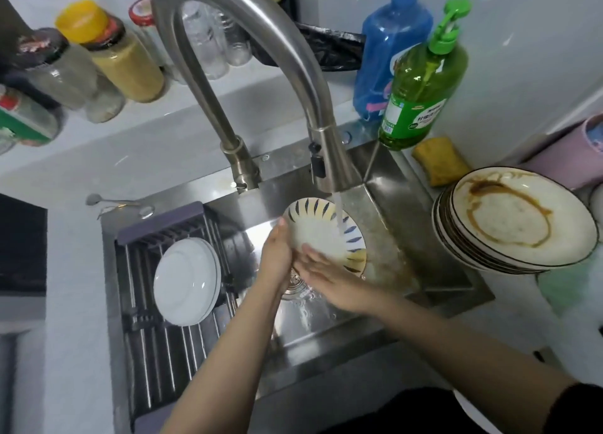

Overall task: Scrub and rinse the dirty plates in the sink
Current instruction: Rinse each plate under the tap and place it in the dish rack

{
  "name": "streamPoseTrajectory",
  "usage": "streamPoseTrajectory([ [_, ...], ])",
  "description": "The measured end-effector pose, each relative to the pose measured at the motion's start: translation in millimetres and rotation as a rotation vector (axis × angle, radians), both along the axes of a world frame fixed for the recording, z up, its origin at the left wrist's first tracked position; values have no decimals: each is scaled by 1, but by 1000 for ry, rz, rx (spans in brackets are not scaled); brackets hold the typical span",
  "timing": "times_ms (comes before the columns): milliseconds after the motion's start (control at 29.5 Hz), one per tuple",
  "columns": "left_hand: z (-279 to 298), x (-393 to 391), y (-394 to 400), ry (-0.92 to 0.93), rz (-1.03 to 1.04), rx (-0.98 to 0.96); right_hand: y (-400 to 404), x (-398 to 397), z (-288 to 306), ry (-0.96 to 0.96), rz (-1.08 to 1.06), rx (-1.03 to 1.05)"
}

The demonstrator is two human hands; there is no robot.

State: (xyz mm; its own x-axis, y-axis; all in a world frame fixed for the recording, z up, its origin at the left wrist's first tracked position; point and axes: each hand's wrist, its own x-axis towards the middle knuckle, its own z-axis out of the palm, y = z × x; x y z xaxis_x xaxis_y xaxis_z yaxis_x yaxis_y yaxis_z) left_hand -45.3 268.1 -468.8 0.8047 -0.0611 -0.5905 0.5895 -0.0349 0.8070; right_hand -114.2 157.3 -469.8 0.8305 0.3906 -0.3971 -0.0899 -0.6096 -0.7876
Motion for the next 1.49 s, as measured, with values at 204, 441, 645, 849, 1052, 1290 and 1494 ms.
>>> streamPoseTrajectory([
  [204, -3, -10, 8, 113, -30, -115, -76, -17, -18, -125, 44, -546],
  [441, -7, -16, -6, 110, 49, -148, -22, -9, 8, -16, 111, -129],
  [645, -6, -8, 2, 85, 120, -76, -69, -24, -4, -308, -3, -458],
  [849, -6, -5, -3, 1, 148, -39, -32, -28, -5, -217, 109, -216],
  [1052, -17, -4, -3, 94, 226, -121, -44, -27, -17, -351, 33, -279],
  [1290, -11, 11, 17, 259, 73, -179, -78, -27, -24, -687, -8, -247],
  [1494, 1, -37, -26, 279, 126, -277, -16, -21, -16, -751, -194, -286],
])
